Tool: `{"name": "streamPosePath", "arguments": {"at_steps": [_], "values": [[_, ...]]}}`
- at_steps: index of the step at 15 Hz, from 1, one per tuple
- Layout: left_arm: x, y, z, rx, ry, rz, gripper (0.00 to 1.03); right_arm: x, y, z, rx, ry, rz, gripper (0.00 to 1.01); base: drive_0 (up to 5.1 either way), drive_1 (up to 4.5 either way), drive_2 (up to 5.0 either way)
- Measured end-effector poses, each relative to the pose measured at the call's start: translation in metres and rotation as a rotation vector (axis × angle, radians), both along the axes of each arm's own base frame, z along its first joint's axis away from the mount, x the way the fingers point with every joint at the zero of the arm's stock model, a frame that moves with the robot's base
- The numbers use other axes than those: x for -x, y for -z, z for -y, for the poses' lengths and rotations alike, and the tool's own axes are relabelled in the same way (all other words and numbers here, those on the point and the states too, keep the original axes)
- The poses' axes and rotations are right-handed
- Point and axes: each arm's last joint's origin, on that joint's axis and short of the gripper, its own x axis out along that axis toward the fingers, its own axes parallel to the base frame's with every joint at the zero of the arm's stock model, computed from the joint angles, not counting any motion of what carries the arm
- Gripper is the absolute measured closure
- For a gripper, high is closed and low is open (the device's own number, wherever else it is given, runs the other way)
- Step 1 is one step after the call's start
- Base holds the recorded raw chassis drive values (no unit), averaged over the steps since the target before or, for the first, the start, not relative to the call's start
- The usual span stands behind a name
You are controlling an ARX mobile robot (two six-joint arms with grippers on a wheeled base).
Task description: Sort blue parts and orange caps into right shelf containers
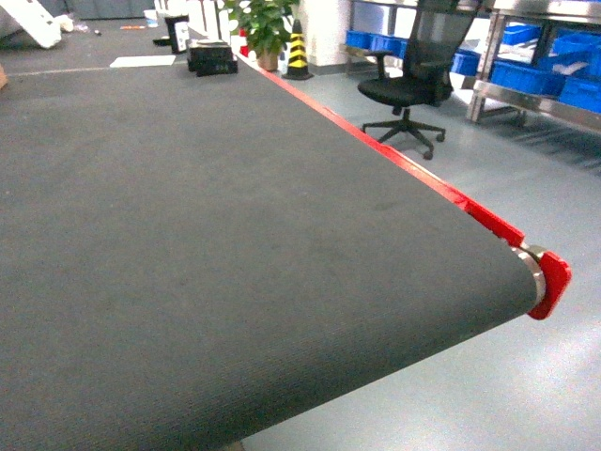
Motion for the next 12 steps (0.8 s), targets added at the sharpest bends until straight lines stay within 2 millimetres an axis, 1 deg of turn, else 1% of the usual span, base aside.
{"name": "streamPosePath", "arguments": {"at_steps": [12], "values": [[0.0000, 0.0000, 0.0000, 0.000, 0.000, 0.000, 0.59, 0.0000, 0.0000, 0.0000, 0.000, 0.000, 0.000, 0.60, -1.6, -1.62, -1.6]]}}
